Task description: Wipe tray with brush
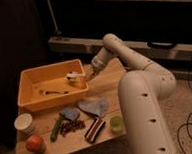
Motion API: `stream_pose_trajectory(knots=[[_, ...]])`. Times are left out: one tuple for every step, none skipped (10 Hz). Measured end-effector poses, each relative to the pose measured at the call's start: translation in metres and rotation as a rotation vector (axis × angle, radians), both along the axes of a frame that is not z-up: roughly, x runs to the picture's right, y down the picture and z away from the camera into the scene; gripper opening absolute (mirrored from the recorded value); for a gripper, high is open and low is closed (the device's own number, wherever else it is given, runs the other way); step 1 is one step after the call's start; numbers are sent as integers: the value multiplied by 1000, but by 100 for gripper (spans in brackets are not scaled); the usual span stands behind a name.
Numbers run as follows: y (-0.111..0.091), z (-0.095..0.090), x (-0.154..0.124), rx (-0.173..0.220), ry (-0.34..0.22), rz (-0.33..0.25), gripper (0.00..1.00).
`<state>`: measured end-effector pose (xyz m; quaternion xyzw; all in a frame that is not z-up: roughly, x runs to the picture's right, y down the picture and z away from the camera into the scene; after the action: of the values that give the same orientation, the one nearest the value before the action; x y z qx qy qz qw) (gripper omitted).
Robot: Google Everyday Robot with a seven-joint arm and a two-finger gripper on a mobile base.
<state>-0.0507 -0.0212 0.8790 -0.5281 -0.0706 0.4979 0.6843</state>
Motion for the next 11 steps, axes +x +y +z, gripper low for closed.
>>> stream_pose_trajectory(knots=[[-1,1,-11,-6,-22,-8,0],[3,-1,-24,-9,-47,-28,0],[12,-3,-27,-9,-55,-56,0],[12,-1,-31,-7,-58,-57,0],[14,-9,-31,0,-63,-74,0],[16,-17,-34,13,-70,-95,0],[22,-32,-38,26,-78,-125,0],[31,-52,-41,43,-85,-159,0],[39,-69,-41,60,-87,-189,0],[45,-85,-40,78,-89,-213,0],[47,-94,-39,90,-90,-224,0]])
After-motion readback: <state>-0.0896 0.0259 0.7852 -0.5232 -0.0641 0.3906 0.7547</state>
